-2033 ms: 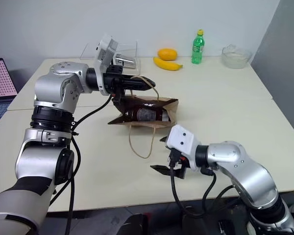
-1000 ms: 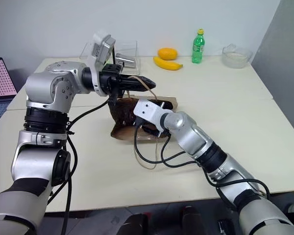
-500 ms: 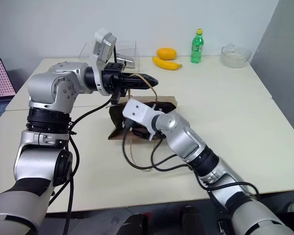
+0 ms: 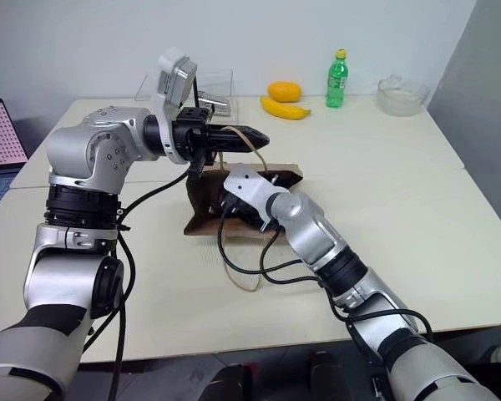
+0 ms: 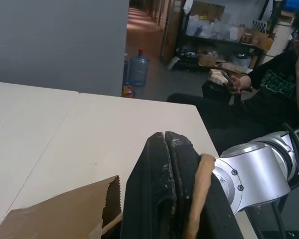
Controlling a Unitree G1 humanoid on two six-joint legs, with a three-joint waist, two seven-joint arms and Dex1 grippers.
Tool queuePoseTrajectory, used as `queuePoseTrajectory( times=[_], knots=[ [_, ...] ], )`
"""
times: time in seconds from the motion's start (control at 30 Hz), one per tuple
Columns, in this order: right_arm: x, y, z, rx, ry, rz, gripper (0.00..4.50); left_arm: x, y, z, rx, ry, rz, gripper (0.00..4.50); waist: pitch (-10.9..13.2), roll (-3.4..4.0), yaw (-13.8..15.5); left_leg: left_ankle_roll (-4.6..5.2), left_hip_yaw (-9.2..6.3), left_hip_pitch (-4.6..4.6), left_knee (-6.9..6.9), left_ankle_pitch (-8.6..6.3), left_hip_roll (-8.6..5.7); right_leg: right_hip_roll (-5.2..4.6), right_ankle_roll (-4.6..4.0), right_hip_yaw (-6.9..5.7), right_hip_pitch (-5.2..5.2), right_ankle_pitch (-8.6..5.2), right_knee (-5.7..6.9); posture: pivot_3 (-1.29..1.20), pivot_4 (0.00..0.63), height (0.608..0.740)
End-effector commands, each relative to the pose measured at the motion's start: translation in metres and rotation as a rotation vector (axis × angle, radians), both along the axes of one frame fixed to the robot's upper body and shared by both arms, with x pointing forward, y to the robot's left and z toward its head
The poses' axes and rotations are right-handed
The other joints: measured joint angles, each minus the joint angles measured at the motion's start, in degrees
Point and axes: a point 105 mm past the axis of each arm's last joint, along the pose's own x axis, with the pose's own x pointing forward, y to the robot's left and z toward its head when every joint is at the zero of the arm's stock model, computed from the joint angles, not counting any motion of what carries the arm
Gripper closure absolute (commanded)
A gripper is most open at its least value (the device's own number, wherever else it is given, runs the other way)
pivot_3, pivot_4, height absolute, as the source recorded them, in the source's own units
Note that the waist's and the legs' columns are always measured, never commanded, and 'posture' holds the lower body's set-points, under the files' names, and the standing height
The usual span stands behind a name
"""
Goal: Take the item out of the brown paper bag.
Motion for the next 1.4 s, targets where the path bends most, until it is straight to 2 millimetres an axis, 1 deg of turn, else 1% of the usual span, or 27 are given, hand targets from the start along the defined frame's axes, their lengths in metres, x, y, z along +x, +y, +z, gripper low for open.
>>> queuePoseTrajectory(
  times=[0.03, 0.27, 0.47, 0.6, 0.73, 0.77, 0.8, 0.87, 0.97, 1.03, 1.13, 1.23, 1.4],
  knots=[
    [0.002, 0.005, 0.004, -0.072, -0.055, 0.037, 0.02, -0.010, -0.003, 0.017, -0.026, -0.071, -0.034, 4.50, 0.00, 0.00, 0.00, 0.00, 0.00, 0.00, 0.00, 0.00, 0.00, 0.00, 0.00, 0.00, 0.00, 0.00, 0.00, 0.00, 0.150, 0.740],
    [0.007, 0.002, -0.020, -0.231, -0.038, 0.067, 0.02, -0.010, -0.004, 0.019, -0.032, -0.075, -0.031, 4.50, 0.00, 0.00, -0.01, 0.00, -0.01, 0.00, 0.00, 0.00, 0.00, 0.00, 0.00, -0.01, 0.01, 0.00, -0.01, 0.00, 0.150, 0.740],
    [0.025, -0.008, -0.033, -0.325, -0.049, 0.026, 0.02, -0.011, -0.005, 0.019, -0.035, -0.079, -0.032, 4.50, 0.00, 0.00, 0.00, -0.03, -0.01, 0.02, 0.02, 0.02, -0.01, 0.00, 0.00, 0.00, 0.03, 0.00, 0.01, 0.00, 0.150, 0.740],
    [0.033, -0.011, -0.037, -0.342, -0.043, 0.012, 0.02, -0.011, -0.004, 0.018, -0.032, -0.080, -0.029, 4.50, 0.00, 0.00, -0.02, -0.04, -0.01, 0.05, 0.03, 0.02, 0.00, 0.00, 0.00, 0.00, 0.04, 0.00, 0.02, 0.00, 0.150, 0.740],
    [0.037, -0.012, -0.037, -0.321, -0.044, 0.010, 0.82, -0.009, -0.002, 0.016, -0.025, -0.085, -0.017, 4.50, 0.00, 0.00, 0.04, -0.03, -0.03, 0.09, 0.04, 0.02, -0.01, 0.00, 0.00, 0.00, 0.05, 0.00, 0.14, 0.00, 0.150, 0.740],
    [0.038, -0.012, -0.035, -0.309, -0.050, 0.012, 1.15, -0.008, -0.001, 0.015, -0.024, -0.086, -0.013, 4.50, 0.00, 0.00, 0.07, -0.03, -0.03, 0.09, 0.04, 0.02, -0.01, 0.00, 0.00, 0.00, 0.05, 0.00, 0.14, 0.00, 0.150, 0.740],
    [0.038, -0.011, -0.033, -0.298, -0.055, 0.016, 1.25, -0.008, -0.001, 0.015, -0.022, -0.086, -0.009, 4.50, 0.00, 0.00, 0.07, -0.03, -0.03, 0.07, 0.04, 0.02, -0.01, 0.00, 0.00, 0.00, 0.05, 0.00, 0.12, 0.00, 0.150, 0.740],
    [0.034, -0.006, -0.025, -0.251, -0.068, 0.035, 1.32, -0.004, 0.002, 0.013, -0.019, -0.089, 0.012, 4.50, 0.00, 0.00, 0.09, -0.07, -0.04, 0.05, 0.05, 0.04, -0.02, -0.01, 0.00, 0.00, 0.05, 0.00, 0.10, 0.00, 0.150, 0.740],
    [0.025, 0.001, -0.007, -0.150, -0.067, 0.068, 1.34, 0.005, 0.006, 0.010, -0.002, -0.120, 0.062, 4.50, 0.00, 0.00, 0.09, -0.13, -0.03, 0.05, 0.02, 0.07, -0.01, 0.00, 0.00, 0.00, 0.03, 0.00, 0.09, 0.00, 0.150, 0.740],
    [0.015, 0.001, 0.001, -0.104, -0.040, 0.105, 1.36, 0.013, 0.009, 0.011, -0.012, -0.140, 0.112, 4.50, 0.00, 0.00, 0.10, -0.13, -0.03, 0.04, 0.02, 0.08, -0.01, 0.00, 0.00, 0.00, 0.03, 0.00, 0.08, 0.00, 0.150, 0.740],
    [-0.005, -0.002, 0.011, -0.081, -0.009, 0.195, 1.37, 0.025, 0.009, 0.014, -0.024, -0.191, 0.177, 4.50, 0.00, 0.00, 0.11, -0.09, -0.04, 0.02, 0.04, 0.05, -0.02, -0.01, 0.00, -0.01, 0.03, 0.00, 0.06, 0.00, 0.150, 0.740],
    [-0.026, -0.007, 0.023, -0.057, 0.008, 0.281, 1.46, 0.031, 0.007, 0.015, -0.026, -0.219, 0.207, 4.50, 0.00, 0.00, 0.15, -0.02, -0.05, -0.01, 0.03, 0.01, -0.01, -0.01, 0.00, -0.04, 0.02, 0.00, 0.01, 0.00, 0.150, 0.740],
    [-0.048, -0.010, 0.040, -0.007, 0.046, 0.369, 1.48, 0.037, 0.006, 0.013, -0.007, -0.264, 0.228, 4.50, 0.00, 0.00, 0.09, -0.01, -0.03, -0.02, -0.01, 0.01, 0.00, 0.00, 0.00, -0.03, 0.01, 0.00, -0.05, 0.00, 0.150, 0.740]
  ],
)
